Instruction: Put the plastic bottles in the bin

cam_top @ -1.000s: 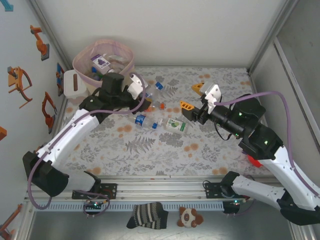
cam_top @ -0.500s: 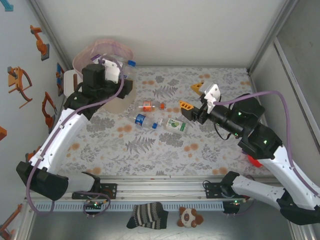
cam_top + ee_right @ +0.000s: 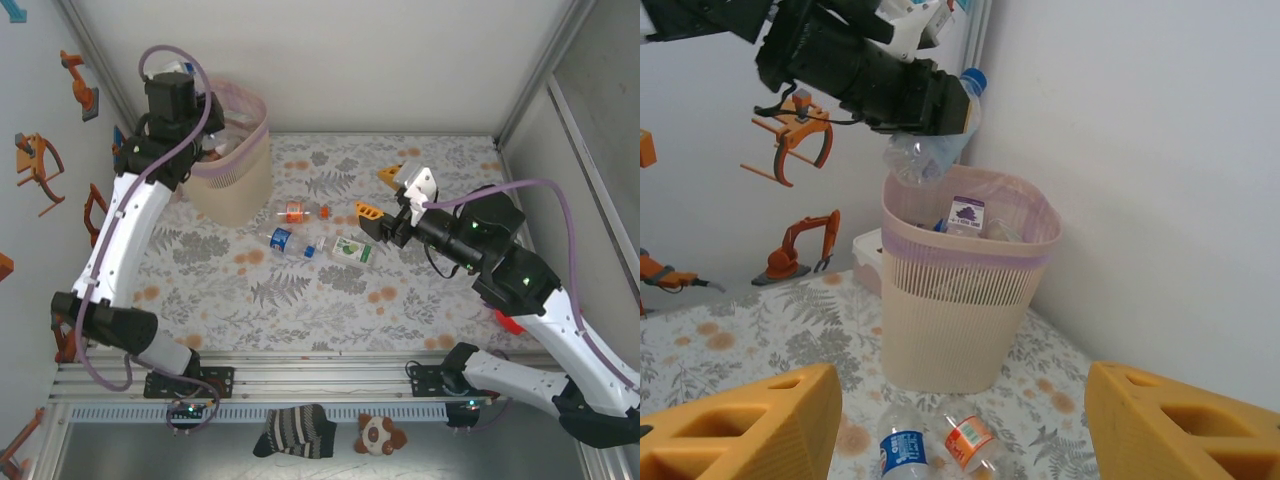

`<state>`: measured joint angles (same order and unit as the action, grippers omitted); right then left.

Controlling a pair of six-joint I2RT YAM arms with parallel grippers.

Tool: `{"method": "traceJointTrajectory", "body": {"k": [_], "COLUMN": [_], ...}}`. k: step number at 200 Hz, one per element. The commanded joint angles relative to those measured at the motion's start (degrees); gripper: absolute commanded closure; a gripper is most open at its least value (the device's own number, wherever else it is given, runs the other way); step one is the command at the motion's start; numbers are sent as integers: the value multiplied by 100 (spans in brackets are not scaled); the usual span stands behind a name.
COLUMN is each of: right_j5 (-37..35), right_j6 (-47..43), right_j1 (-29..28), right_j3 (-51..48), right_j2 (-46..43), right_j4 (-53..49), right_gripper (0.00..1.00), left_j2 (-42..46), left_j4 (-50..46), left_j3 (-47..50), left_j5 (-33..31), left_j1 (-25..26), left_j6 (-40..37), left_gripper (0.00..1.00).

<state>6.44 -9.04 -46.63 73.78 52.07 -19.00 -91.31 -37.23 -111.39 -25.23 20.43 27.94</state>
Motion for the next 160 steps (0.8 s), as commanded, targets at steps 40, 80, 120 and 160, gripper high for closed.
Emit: {"method": "traceJointTrajectory", "body": {"k": [40,80,120,160], "right_j5": [37,67,51,-54], "right_j6": [-24,58,113,66], "right_j1": [1,-4,-11,-3], "right_j3": [86,40,-55,-100], "right_j2": [-11,2,-48,-135], "right_j4": [193,265,309,257], "right_gripper": [35,35,36,36], "left_j2": [-1353,-2207,-2785,-2996], "left_j4": [-1758,-2484,-2886,-3334], "left_j3": [-1763,-2616,-2970,-3031], "left_j5": [-1402,-1330,-1216,-1174], "left_j1": [-321,-443,-589,-698], "left_j6": [1607,2251,2808,3364], "left_gripper": [97,93,83,75]}}
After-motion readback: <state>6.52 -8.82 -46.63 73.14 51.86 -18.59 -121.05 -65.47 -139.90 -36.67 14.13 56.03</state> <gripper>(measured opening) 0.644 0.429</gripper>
